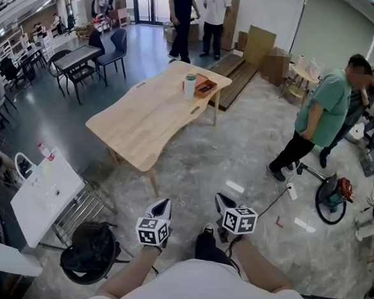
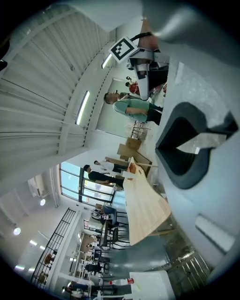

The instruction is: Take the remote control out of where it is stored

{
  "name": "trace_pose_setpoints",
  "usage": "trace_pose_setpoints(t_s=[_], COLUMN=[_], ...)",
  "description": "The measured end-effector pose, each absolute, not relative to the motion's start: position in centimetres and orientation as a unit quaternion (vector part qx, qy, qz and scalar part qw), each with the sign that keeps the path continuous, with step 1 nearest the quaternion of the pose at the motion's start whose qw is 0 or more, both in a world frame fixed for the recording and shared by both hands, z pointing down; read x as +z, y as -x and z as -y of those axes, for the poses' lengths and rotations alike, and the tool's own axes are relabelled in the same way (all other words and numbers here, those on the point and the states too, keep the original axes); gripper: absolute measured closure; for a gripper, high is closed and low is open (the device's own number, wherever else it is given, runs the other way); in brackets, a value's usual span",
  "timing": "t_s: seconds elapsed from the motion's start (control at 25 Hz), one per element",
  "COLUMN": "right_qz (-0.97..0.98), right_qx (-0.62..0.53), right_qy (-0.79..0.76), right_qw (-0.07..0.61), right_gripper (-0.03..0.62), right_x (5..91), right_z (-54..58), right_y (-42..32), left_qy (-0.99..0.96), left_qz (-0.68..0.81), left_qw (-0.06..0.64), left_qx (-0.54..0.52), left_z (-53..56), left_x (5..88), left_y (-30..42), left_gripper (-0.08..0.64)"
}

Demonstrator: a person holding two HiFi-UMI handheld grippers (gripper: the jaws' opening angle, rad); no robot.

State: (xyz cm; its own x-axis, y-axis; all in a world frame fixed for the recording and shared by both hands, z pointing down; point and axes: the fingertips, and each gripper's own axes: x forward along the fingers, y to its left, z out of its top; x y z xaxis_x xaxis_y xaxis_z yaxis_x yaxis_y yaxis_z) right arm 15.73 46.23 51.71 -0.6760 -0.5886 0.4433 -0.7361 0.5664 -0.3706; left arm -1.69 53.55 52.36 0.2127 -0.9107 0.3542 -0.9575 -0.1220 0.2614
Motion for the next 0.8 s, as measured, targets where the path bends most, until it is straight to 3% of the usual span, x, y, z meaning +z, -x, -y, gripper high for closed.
trace_pose_setpoints(t_s=[0.8], right_qz=[0.888], right_qx=[0.284], right_qy=[-0.342], right_qw=[0.12], right_gripper=[0.565], right_x=[51.4], right_z=[-16.9], right_y=[-17.9], left_qy=[-0.728], left_qz=[0.653], left_qw=[0.199], left_qx=[0.073], left_z=[-24.3], left_x=[50.2], left_y=[-1.6], left_gripper=[0.558])
